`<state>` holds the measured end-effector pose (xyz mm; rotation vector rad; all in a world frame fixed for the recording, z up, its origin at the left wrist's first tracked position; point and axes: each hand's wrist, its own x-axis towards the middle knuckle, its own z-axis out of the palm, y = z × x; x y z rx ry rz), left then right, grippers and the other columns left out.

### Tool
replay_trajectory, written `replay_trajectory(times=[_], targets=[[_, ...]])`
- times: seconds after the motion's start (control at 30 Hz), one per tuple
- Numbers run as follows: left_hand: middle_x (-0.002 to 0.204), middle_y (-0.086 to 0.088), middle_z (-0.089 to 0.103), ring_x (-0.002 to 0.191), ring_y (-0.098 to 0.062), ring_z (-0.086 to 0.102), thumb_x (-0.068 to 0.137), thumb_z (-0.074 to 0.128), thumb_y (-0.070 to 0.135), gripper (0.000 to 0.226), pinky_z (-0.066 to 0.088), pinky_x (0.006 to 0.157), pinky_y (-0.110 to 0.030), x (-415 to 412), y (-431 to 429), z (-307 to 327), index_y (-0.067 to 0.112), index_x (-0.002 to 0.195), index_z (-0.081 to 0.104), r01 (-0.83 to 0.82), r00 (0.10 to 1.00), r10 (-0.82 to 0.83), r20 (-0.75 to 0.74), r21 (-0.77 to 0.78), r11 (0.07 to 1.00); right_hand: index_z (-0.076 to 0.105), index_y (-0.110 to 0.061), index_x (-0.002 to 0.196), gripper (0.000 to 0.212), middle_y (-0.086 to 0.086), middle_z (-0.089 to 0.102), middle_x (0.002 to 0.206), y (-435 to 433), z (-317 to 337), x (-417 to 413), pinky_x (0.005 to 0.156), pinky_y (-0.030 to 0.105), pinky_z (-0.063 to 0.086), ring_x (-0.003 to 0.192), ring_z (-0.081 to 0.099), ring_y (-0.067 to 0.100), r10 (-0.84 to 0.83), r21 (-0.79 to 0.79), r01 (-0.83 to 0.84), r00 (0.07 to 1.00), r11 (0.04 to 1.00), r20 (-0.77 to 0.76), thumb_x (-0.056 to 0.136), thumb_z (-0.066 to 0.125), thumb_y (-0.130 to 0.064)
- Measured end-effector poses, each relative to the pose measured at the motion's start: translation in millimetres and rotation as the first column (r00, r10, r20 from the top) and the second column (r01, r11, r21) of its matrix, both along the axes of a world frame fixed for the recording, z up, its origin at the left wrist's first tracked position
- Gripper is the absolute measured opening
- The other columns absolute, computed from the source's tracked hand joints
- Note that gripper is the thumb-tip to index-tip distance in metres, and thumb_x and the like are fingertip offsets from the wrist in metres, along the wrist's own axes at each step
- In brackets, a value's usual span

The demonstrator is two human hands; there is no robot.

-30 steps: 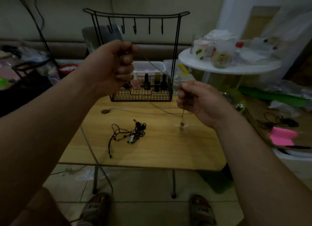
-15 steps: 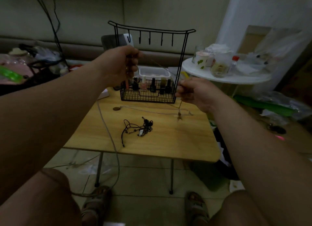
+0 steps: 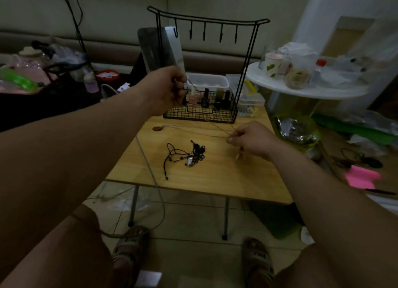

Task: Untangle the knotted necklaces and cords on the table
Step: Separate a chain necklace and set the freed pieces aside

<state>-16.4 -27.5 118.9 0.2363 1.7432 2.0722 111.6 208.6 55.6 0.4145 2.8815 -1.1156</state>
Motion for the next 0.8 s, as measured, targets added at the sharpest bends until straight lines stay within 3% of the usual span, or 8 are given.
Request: replay_trajectory(times=[0.07,0.17,0.3,0.4,0.5,0.6,0.8], targets=[[0.067,0.007,0.052,0.064,-0.01,0.053,0.098,0.055,0.025,0.011,0.048,0.067,-0.026,0.5,0.8,-1.0,0.017,0.094,0.062,-0.019,1.0,0.019,0.007,0.009,1.0,0.077,-0.015,0.089,0.015,0.006,0.072,0.079,-1.0,-3.2,-1.4,0.066,0.032,0.053,0.073,0.069,0.025,0.018,0.082,-0.018,1.0,0.996,0.001,0.095,0.074,-0.028],[0.067,0.007,0.052,0.062,-0.009,0.051,0.098,0.055,0.024,0.011,0.046,0.067,-0.025,-4.5,-5.6,-3.8,0.018,0.092,0.062,-0.078,0.994,0.071,0.082,0.086,0.993,0.076,-0.018,0.089,0.024,0.011,0.075,0.081,5.1,-10.1,4.4,0.071,0.035,0.053,0.071,0.069,0.023,0.029,0.053,-0.031,0.999,0.998,0.022,0.099,0.067,-0.038],[0.067,0.006,0.05,0.059,-0.008,0.049,0.101,0.05,0.02,0.013,0.044,0.062,-0.023,-7.7,-15.6,-15.5,0.017,0.096,0.061,-0.181,0.971,0.161,0.179,0.104,0.978,0.075,-0.016,0.093,0.031,0.002,0.076,0.095,14.5,-17.3,14.7,0.078,0.034,0.049,0.086,0.064,0.019,-0.036,-0.227,0.029,0.999,0.973,-0.029,0.103,0.06,-0.041],[0.063,0.007,0.047,0.052,-0.007,0.047,0.1,0.05,0.016,0.013,0.04,0.057,-0.021,-5.0,-12.9,-35.2,0.018,0.092,0.06,-0.224,0.948,0.22,0.229,-0.01,0.975,0.07,-0.012,0.101,0.026,0.006,0.069,0.084,15.6,-19.5,14.3,0.06,0.03,0.048,0.069,0.063,0.017,-0.075,-0.367,0.082,0.997,0.927,0.034,0.105,0.059,-0.034],[0.057,0.006,0.049,0.047,-0.006,0.049,0.096,0.058,0.011,0.006,0.042,0.049,-0.02,-6.6,-11.9,-58.3,0.017,0.098,0.057,-0.275,0.915,0.305,0.264,-0.146,0.95,0.065,-0.015,0.101,0.018,0.006,0.072,0.081,17.9,-26.2,13.8,0.054,0.029,0.045,0.059,0.059,0.016,-0.116,-0.239,0.13,0.991,0.962,0.071,0.104,0.061,-0.032],[0.065,0.002,0.051,0.055,-0.009,0.053,0.099,0.057,0.008,0.008,0.044,0.049,-0.021,-6.8,-11.5,-71.6,0.013,0.099,0.052,-0.315,0.894,0.367,0.258,-0.223,0.923,0.067,-0.013,0.092,0.018,0.008,0.075,0.076,22.6,-30.6,13.0,0.054,0.03,0.047,0.057,0.06,0.016,-0.161,-0.161,0.163,0.987,0.973,0.026,0.099,0.07,-0.03],[0.076,-0.005,0.057,0.064,-0.015,0.063,0.108,0.05,0.013,0.013,0.055,0.063,-0.027,-11.8,-6.3,-85.5,0.01,0.096,0.054,-0.33,0.897,0.408,0.167,-0.361,0.872,0.07,-0.021,0.1,0.009,0.005,0.072,0.082,28.8,-43.3,3.8,0.076,0.042,0.057,0.074,0.067,0.021,-0.215,-0.091,0.208,0.973,0.974,-0.08,0.101,0.064,-0.028]])
